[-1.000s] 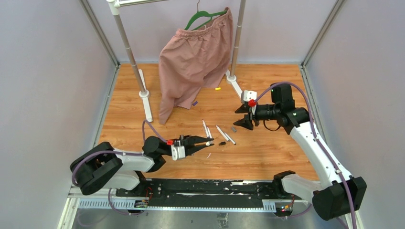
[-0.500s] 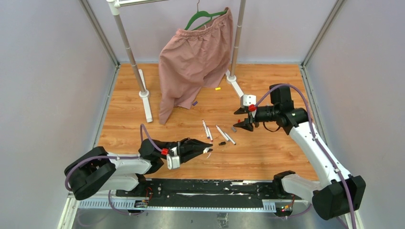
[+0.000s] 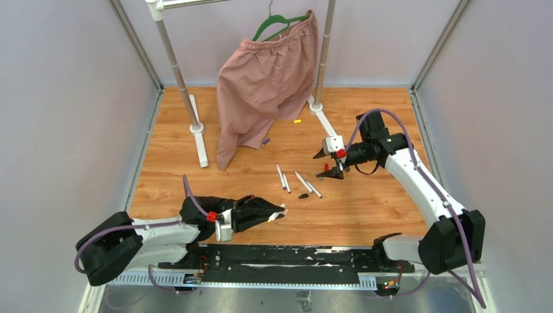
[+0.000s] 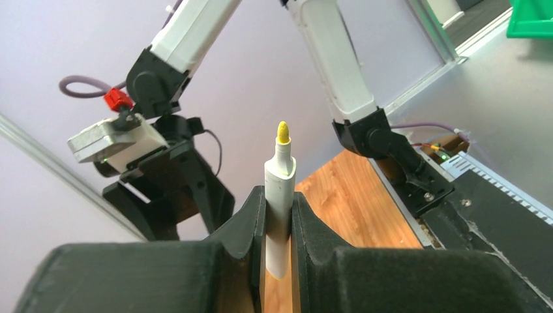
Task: Insert the pens into the pen caps
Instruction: Move the pen cap to the center of the board.
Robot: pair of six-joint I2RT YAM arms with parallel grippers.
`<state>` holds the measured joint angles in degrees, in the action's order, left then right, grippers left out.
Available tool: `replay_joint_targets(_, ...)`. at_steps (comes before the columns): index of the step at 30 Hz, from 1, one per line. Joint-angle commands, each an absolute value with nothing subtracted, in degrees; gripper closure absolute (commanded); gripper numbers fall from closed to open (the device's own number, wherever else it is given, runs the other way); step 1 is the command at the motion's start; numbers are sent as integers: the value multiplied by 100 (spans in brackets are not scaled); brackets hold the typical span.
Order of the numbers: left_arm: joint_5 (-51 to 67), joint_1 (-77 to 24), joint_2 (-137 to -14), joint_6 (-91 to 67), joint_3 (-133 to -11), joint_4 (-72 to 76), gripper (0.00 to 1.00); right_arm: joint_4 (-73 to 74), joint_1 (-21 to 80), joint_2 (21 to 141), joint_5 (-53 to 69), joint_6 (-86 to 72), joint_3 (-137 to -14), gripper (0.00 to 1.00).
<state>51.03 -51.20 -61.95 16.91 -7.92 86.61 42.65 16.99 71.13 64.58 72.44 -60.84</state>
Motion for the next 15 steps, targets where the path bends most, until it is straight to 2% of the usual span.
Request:
replay_joint_targets(1, 5422, -5192, -5865, 1554, -646, 8912, 100, 4683, 1633, 7384, 6607, 7926, -6640, 39)
replay_joint_targets(15, 5916, -5280, -4924, 993, -513, 8906, 100, 4917, 1813, 8272, 6322, 8286, -7363, 39)
